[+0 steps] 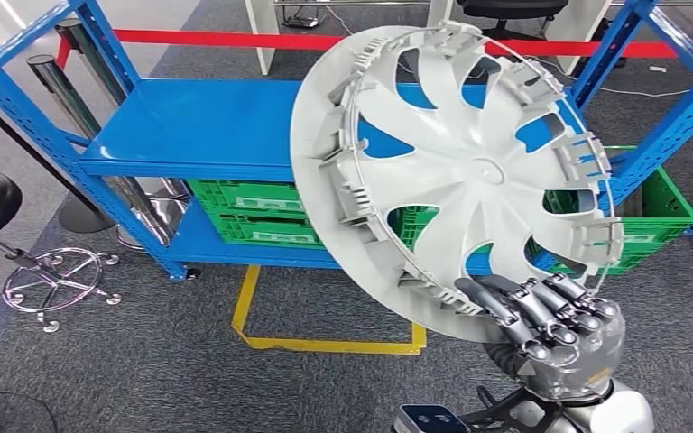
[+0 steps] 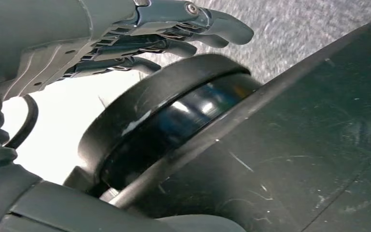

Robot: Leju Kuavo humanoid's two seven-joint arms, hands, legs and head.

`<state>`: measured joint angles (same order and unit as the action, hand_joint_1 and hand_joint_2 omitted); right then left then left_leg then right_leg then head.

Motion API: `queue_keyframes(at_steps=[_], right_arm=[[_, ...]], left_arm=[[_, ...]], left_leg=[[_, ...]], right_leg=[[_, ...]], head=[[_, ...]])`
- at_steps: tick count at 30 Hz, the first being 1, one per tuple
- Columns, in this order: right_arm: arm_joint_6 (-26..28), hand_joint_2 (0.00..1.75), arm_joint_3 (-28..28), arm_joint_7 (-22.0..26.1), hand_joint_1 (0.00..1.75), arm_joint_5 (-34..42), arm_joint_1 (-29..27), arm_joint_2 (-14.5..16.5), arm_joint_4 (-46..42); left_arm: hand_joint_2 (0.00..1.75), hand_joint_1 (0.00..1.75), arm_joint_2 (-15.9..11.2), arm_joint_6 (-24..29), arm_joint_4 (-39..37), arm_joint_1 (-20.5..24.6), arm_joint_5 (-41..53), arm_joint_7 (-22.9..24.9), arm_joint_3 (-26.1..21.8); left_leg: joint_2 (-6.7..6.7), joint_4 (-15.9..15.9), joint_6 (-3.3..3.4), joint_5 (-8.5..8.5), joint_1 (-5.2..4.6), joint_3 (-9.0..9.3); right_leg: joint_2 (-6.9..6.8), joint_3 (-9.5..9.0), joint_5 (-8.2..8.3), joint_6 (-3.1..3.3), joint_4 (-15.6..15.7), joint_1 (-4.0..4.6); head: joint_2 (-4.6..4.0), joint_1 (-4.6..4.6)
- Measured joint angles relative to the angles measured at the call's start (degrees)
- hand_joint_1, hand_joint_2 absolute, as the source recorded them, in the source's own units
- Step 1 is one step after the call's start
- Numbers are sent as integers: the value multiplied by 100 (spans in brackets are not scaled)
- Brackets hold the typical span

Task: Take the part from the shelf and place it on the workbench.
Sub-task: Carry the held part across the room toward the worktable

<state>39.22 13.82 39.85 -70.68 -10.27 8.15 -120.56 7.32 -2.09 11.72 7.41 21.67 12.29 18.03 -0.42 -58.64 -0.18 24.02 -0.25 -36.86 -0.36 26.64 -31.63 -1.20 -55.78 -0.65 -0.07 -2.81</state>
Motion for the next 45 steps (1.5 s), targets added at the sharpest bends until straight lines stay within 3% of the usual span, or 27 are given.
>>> queue_keyframes(at_steps=[3,4,5,7,9,11,12,14,15,17,19,20,21,22,24,26,27,29,31,34,35,36,38,40,42,43,45], right_arm=[[1,175,-21,-3,175,6,-32,0,-56],[1,175,-29,-4,175,11,-41,0,-67],[1,175,-37,-4,175,16,-51,0,-72],[1,175,-48,-1,175,38,-73,0,-72],[1,175,-54,0,175,66,-92,0,-72],[1,175,-57,1,175,82,-101,0,-72],[1,175,-57,2,175,88,-100,0,-72],[1,175,-58,2,175,97,-96,0,-72],[1,175,-59,2,175,102,-97,0,-71],[1,175,-60,1,175,115,-100,0,-66],[1,175,-60,0,175,124,-101,0,-51],[1,175,-60,0,175,129,-101,0,-38],[1,175,-60,0,175,136,-101,0,-23],[1,175,-60,0,175,148,-101,0,-9],[1,175,-60,0,175,185,-98,0,9],[1,175,-58,0,175,217,-90,0,15],[1,175,-57,0,175,230,-84,0,18],[1,175,-54,1,175,248,-76,0,31],[1,175,-49,0,175,266,-65,2,49],[1,175,-36,-1,175,292,-45,7,67],[1,175,-25,0,175,296,-40,7,72],[1,175,-13,2,175,298,-34,7,76],[1,175,13,1,175,298,-18,7,80],[1,175,40,1,175,313,-1,7,77],[1,175,74,1,175,371,15,7,65],[1,175,90,1,175,405,26,8,57],[2,175,111,2,175,459,41,8,36]], left_arm=[[175,0,-34,27,-2,-17,10,-7,-131],[175,0,-40,35,-2,-16,24,-7,-161],[175,0,-43,42,-2,-16,38,-6,-182],[175,0,-41,69,-2,-28,75,5,-206],[175,0,-42,97,-3,-63,110,28,-212],[175,0,-52,106,-4,-107,139,47,-216],[175,0,-58,107,-5,-121,148,51,-219],[175,0,-58,104,-7,-131,159,54,-229],[175,0,-57,103,-7,-128,162,54,-234],[175,0,-54,99,-7,-113,174,51,-247],[175,0,-53,95,-7,-93,188,45,-260],[175,0,-51,91,-7,-83,198,42,-265],[175,0,-50,85,-7,-72,210,37,-270],[175,0,-48,77,-7,-57,227,32,-273],[175,0,-40,59,-7,-26,264,23,-277],[175,0,-32,46,-7,0,295,15,-278],[175,0,-31,43,-7,8,307,11,-278],[175,0,-38,40,-7,15,333,9,-278],[175,0,-50,39,-8,22,350,6,-279],[175,0,-56,38,-7,41,359,0,-281],[175,0,-58,39,-7,45,361,-1,-282],[175,0,-59,39,-7,47,364,-1,-282],[175,0,-60,42,-8,31,372,1,-281],[175,0,-61,44,-9,-9,389,3,-278],[175,0,-61,47,-9,-56,405,3,-276],[175,0,-61,48,-9,-77,409,3,-276],[175,0,-61,49,-9,-103,413,-3,-277]], left_leg=[[-3,-770,-88,814,21,-123],[-2,-1140,-105,1026,26,-147],[-1,-1423,-113,1101,27,-130],[4,-1489,-103,881,29,107],[6,-868,-52,644,25,587],[2,-110,8,714,6,1023],[-2,109,33,777,-10,1112],[2,262,85,741,-13,1082],[9,290,122,685,-3,1031],[29,331,194,557,20,914],[43,307,229,442,2,765],[48,285,233,392,-8,687],[53,257,236,345,-18,604],[56,223,236,302,-25,516],[48,147,221,221,-36,350],[34,84,180,136,-53,233],[30,72,152,87,-56,196],[25,73,94,-6,-56,136],[17,-38,21,175,-49,63],[21,-881,-75,1016,-13,-52],[23,-1229,-92,1184,-5,-66],[24,-1482,-101,1212,1,-39],[24,-1444,-102,918,13,214],[18,-730,-74,690,19,737],[10,41,-23,788,8,1187],[7,241,4,839,-6,1272],[16,319,73,768,-10,1204]], right_leg=[[-54,181,146,121,-35,-19],[-67,253,198,135,-67,-16],[-75,352,245,137,-104,-14],[-85,560,337,131,-192,-10],[-80,731,420,113,-261,-2],[-75,836,525,64,-288,9],[-80,880,589,27,-280,7],[-83,967,693,-55,-256,-1],[-69,1015,644,-89,-277,-3],[-28,1156,222,-133,-616,-6],[-7,1305,-303,-153,-1335,-7],[-4,1337,-406,-155,-1665,-6],[-1,1309,-372,-154,-1856,-4],[1,1192,-226,-144,-1851,-2],[4,686,65,-109,-1263,2],[15,109,35,-74,-424,19],[21,-46,-41,-60,-165,32],[18,-50,-36,-12,-18,33],[-10,72,79,80,-7,9],[-44,292,262,170,-29,1],[-51,379,318,173,-52,2],[-57,473,371,172,-83,3],[-62,674,464,163,-162,3],[-53,843,549,130,-241,11],[-46,938,653,66,-276,24],[-50,970,717,27,-269,24],[-45,1027,799,-47,-243,10]], head=[[0,32],[0,34],[0,36],[0,35],[0,35],[0,33],[0,32],[0,32],[0,26],[0,13],[0,8],[0,8],[0,10],[0,9],[0,10],[0,11],[0,11],[0,10],[0,24],[0,58],[0,61],[0,59],[0,60],[0,62],[0,57],[0,55],[0,55]])
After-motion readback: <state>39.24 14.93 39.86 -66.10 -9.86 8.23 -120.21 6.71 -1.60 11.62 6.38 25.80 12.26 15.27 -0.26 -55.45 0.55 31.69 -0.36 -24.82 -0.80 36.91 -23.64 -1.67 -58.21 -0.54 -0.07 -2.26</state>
